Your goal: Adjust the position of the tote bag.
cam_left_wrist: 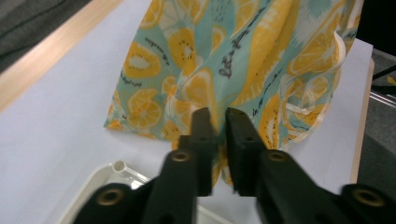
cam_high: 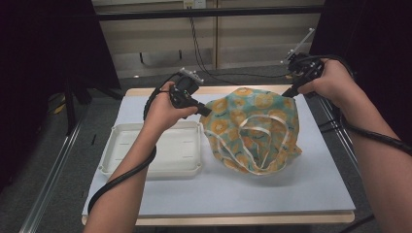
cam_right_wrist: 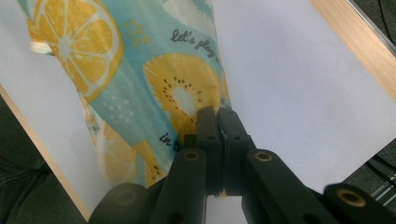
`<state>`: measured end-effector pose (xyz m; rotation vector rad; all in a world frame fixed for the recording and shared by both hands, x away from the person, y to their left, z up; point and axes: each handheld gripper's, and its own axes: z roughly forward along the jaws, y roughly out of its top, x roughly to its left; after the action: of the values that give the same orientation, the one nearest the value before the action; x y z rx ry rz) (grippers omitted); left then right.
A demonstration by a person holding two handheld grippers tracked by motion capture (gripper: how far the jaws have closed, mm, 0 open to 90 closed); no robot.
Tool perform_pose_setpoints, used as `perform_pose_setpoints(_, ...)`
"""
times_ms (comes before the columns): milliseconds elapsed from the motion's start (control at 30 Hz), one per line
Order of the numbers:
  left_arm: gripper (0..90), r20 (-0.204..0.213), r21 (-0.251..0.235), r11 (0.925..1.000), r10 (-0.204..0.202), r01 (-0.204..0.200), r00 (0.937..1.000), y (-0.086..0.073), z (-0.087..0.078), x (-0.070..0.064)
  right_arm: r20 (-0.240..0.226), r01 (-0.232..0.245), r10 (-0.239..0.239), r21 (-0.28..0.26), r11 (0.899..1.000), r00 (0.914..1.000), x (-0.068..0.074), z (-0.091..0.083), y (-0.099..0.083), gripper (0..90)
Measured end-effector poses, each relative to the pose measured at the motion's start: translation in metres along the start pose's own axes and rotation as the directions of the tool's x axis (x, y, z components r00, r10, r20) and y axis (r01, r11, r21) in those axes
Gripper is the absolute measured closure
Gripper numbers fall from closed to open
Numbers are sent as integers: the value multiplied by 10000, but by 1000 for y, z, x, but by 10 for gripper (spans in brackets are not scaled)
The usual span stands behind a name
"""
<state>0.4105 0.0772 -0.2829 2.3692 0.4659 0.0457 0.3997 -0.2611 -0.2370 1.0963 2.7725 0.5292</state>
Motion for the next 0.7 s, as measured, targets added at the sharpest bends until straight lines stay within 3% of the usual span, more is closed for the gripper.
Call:
perform_pose_setpoints(33,751,35,-98,9999,46,-46,10000,2,-3,-2,4,-40,40,77,10000,10000,1,0,0,891)
perform_pose_setpoints(67,652,32,-252,9996,92,-92,10000,3,-5,-4,33,30,-30,32,10000,10000,1,0,1,891)
perform_pose_setpoints(300,636,-124,-716,9951,671,-678,9977,18,-17,-21,37,48,-48,-15,10000,10000,2,1,0,890)
perform_pose_setpoints(500,692,-192,-740,9911,1093,-1104,9938,32,-5,-24,77,33,-33,2,10000,10000,3,1,1,890)
perform_pose_setpoints(567,717,47,-836,9900,1142,-1134,9934,35,0,-23,93,56,-56,10,10000,9999,3,1,1,890)
perform_pose_setpoints(667,811,83,-695,9897,1262,-1253,9920,39,4,-22,123,103,-102,-57,9999,9999,2,1,0,888)
perform_pose_setpoints(700,888,131,-684,9913,1137,-1126,9934,39,4,-21,103,173,-172,-124,9998,9998,1,1,-1,885)
